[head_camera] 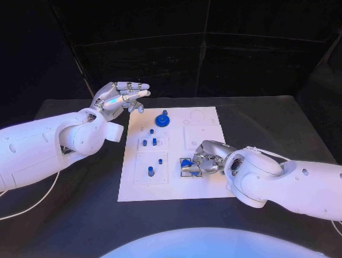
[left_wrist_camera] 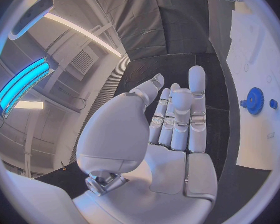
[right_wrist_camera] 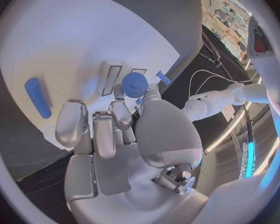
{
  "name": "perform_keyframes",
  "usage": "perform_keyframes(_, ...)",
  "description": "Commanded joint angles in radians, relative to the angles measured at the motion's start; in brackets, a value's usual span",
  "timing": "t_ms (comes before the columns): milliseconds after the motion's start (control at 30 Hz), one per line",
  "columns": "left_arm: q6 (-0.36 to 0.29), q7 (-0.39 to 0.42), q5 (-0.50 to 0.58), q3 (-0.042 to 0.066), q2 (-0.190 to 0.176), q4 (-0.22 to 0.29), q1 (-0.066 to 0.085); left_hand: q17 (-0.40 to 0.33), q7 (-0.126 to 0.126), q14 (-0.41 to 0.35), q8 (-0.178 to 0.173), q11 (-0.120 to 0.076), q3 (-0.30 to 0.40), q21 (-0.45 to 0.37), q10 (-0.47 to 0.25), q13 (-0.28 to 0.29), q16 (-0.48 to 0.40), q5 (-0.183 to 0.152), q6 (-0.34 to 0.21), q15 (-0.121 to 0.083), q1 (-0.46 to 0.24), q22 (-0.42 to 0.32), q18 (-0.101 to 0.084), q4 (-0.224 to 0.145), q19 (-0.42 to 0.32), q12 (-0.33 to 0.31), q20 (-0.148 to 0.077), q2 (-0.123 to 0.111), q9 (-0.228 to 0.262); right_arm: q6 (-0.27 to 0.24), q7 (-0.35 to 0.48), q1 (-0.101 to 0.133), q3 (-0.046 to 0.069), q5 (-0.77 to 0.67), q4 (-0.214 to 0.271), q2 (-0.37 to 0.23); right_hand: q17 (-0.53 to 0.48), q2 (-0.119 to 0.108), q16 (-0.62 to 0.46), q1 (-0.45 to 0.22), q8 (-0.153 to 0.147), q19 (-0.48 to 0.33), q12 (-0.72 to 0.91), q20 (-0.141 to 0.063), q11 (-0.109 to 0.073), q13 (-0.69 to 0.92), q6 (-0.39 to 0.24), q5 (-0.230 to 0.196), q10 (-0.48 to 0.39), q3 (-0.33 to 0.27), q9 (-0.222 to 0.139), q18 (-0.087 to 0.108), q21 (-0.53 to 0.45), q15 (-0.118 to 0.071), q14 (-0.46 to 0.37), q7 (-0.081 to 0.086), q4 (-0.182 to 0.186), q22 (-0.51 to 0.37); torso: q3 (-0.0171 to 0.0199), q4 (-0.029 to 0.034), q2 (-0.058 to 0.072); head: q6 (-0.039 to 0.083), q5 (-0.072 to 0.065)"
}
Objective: Assemble the parts on the task board
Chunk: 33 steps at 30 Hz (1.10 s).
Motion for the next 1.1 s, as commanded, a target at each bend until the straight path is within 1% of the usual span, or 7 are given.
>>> perform_keyframes(33, 0.017, 0.006, 0.003, 0.001, 0.000, 0.003, 0.002, -0.001, -0.002, -0.007, 0.005, 0.003, -0.008, -0.007, -0.008, 0.001, 0.005, 0.003, -0.008, -0.002, 0.005, -0.002, 0.021, 0.000, -0.002, 0.007, 0.009, 0.002, -0.001, -0.007, -0.008, 0.002, 0.001, -0.023, 0.000, 0.001, 0.063, -0.007, -0.003, -0.021, 0.005, -0.002, -0.006, -0.004, -0.001, -0.001, 0.000, -0.017, -0.005, -0.005, 0.000, -0.007, -0.005, -0.008, 0.069, 0.004, 0.002, -0.002, 0.0001, -0.0006, -0.001, -0.001, 0.001)
perform_keyframes(267, 0.018, 0.006, 0.003, 0.001, 0.000, 0.002, 0.002, -0.001, -0.002, -0.007, 0.005, 0.003, -0.008, -0.007, -0.008, 0.001, 0.005, 0.003, -0.008, -0.002, 0.005, -0.002, 0.021, 0.000, -0.002, 0.007, 0.009, 0.002, -0.001, -0.028, -0.010, 0.001, 0.001, -0.042, 0.005, -0.002, 0.062, -0.042, -0.004, -0.076, 0.009, -0.003, -0.012, -0.005, -0.002, 0.000, -0.004, -0.021, -0.006, 0.016, 0.000, -0.006, -0.008, -0.008, 0.068, 0.004, 0.003, -0.004, 0.0009, -0.0012, -0.001, 0.000, 0.000)
perform_keyframes(433, 0.018, 0.006, 0.003, 0.001, 0.000, 0.001, 0.002, -0.001, -0.002, -0.007, 0.005, 0.003, -0.008, -0.007, -0.008, 0.001, 0.005, 0.003, -0.008, -0.002, 0.005, -0.002, 0.021, 0.000, -0.002, 0.007, 0.009, 0.002, -0.001, -0.036, -0.009, 0.001, 0.001, -0.052, 0.018, -0.008, 0.062, -0.054, -0.004, -0.099, 0.011, -0.002, -0.012, -0.005, -0.002, 0.003, -0.003, -0.021, -0.004, 0.033, 0.001, -0.007, -0.008, -0.009, 0.068, 0.004, 0.004, -0.003, 0.0012, -0.0005, 0.000, 0.003, -0.002)
perform_keyframes(533, 0.018, 0.006, 0.003, 0.001, 0.000, 0.000, 0.002, -0.001, -0.002, -0.007, 0.005, 0.003, -0.008, -0.007, -0.008, 0.001, 0.005, 0.003, -0.008, -0.002, 0.005, -0.002, 0.021, 0.000, -0.002, 0.007, 0.009, 0.002, -0.001, -0.037, -0.008, 0.001, 0.001, -0.060, 0.028, -0.014, 0.063, -0.052, -0.004, -0.113, 0.013, -0.002, -0.011, -0.005, -0.003, 0.005, -0.002, -0.021, -0.003, 0.040, 0.001, -0.007, -0.008, -0.009, 0.069, 0.003, 0.004, -0.003, 0.0016, -0.0009, -0.001, 0.003, -0.003)
perform_keyframes(833, 0.018, 0.006, 0.003, 0.001, 0.000, -0.001, 0.001, -0.001, -0.002, -0.007, 0.005, 0.003, -0.008, -0.007, -0.008, 0.001, 0.005, 0.003, -0.008, -0.002, 0.005, -0.002, 0.021, 0.000, -0.002, 0.007, 0.009, 0.002, -0.001, -0.028, -0.007, 0.001, 0.001, -0.083, 0.071, -0.039, 0.065, -0.031, -0.003, -0.137, 0.018, 0.001, -0.005, -0.005, -0.004, 0.015, 0.002, -0.014, 0.004, 0.055, 0.002, -0.007, -0.006, -0.010, 0.069, 0.001, 0.003, 0.002, 0.0008, -0.0014, 0.000, 0.005, -0.006)
perform_keyframes(1000, 0.018, 0.006, 0.003, 0.001, 0.001, -0.002, 0.001, -0.001, -0.002, -0.007, 0.005, 0.003, -0.008, -0.007, -0.008, 0.001, 0.005, 0.003, -0.008, -0.002, 0.005, -0.002, 0.021, 0.000, -0.002, 0.007, 0.009, 0.002, -0.001, -0.014, -0.006, 0.001, 0.001, -0.090, 0.081, -0.046, 0.066, -0.025, -0.002, -0.137, 0.020, 0.001, -0.003, -0.005, -0.005, 0.018, 0.004, -0.010, 0.006, 0.059, 0.003, -0.008, -0.005, -0.010, 0.069, 0.001, 0.002, 0.003, 0.0003, 0.0007, 0.000, 0.005, -0.007)
perform_keyframes(1100, 0.018, 0.006, 0.003, 0.000, 0.001, -0.002, 0.001, -0.001, -0.002, -0.007, 0.005, 0.003, -0.008, -0.007, -0.009, 0.001, 0.005, 0.003, -0.008, -0.002, 0.005, -0.002, 0.021, 0.000, -0.002, 0.007, 0.009, 0.002, -0.001, -0.002, -0.005, 0.001, 0.001, -0.092, 0.083, -0.050, 0.066, -0.017, -0.002, -0.133, 0.022, 0.002, -0.004, -0.006, -0.006, 0.020, 0.006, 0.005, 0.008, 0.063, 0.003, -0.008, -0.004, -0.011, 0.070, 0.000, 0.001, 0.004, 0.0003, 0.0016, 0.000, 0.005, -0.008)
